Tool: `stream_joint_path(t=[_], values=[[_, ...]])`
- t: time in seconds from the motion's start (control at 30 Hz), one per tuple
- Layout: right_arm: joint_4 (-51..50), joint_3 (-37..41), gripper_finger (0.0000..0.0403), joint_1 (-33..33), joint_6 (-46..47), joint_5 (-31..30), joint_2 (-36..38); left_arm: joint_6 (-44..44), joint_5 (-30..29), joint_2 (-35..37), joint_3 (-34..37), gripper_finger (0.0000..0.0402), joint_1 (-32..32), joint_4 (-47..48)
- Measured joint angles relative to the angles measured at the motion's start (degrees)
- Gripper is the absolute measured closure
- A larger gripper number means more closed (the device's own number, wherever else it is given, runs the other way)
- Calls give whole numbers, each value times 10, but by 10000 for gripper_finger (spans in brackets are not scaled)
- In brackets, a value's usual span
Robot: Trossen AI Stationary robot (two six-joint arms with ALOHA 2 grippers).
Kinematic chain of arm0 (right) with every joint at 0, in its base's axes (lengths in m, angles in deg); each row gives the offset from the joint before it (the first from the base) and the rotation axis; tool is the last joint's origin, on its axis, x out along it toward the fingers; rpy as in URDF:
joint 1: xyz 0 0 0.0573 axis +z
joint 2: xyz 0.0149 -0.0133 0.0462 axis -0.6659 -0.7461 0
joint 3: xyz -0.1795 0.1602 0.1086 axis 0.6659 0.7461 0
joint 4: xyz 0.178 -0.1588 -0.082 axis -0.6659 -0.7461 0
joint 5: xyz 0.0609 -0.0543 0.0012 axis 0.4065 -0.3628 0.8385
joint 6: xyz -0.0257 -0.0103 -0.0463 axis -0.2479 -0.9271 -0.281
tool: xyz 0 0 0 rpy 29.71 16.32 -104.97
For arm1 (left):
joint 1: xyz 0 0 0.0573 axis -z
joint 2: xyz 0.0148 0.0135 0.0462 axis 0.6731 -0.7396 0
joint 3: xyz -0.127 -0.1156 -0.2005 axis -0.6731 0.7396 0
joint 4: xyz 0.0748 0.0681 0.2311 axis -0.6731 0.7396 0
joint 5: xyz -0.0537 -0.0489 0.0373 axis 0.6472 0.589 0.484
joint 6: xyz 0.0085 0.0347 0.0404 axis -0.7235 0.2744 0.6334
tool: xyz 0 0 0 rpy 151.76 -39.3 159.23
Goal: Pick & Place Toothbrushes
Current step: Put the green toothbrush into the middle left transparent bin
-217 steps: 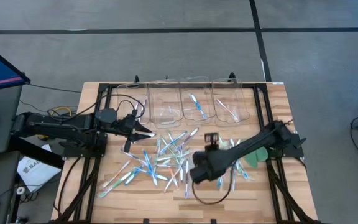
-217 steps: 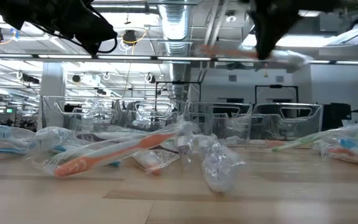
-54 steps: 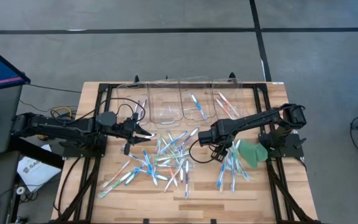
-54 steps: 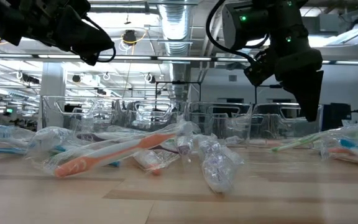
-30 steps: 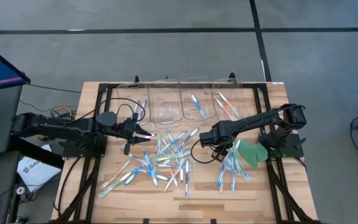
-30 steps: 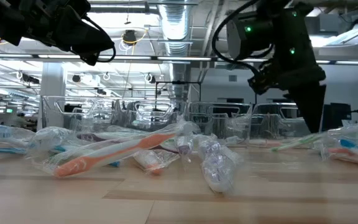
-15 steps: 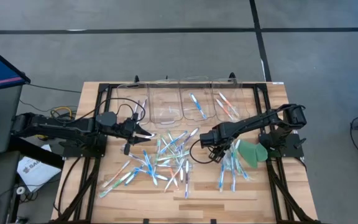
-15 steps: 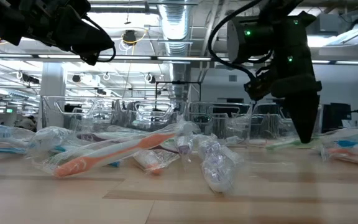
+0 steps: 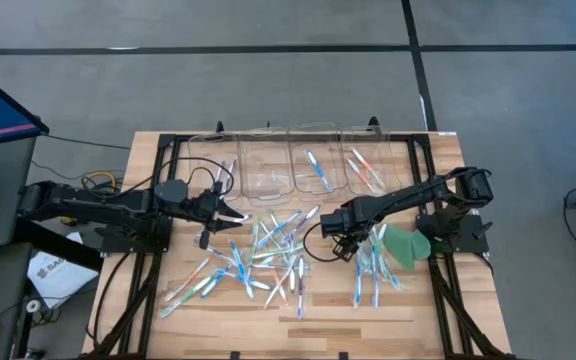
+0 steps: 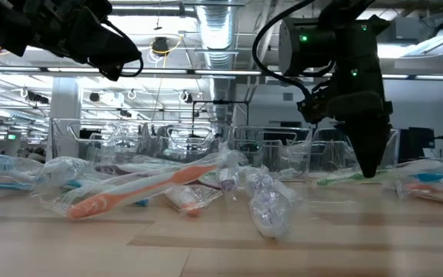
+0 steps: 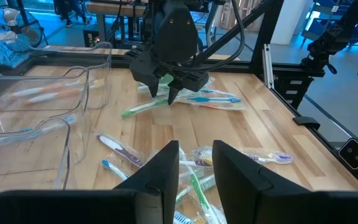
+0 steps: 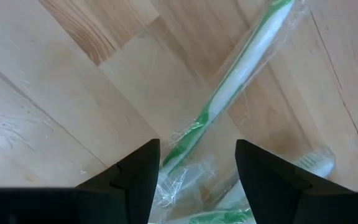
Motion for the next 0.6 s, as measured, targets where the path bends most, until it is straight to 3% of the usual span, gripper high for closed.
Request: stream_joint_path(t=[0.6], values=[[47, 0, 198, 0, 0, -4, 0, 0, 0, 0, 0, 311, 0, 0]])
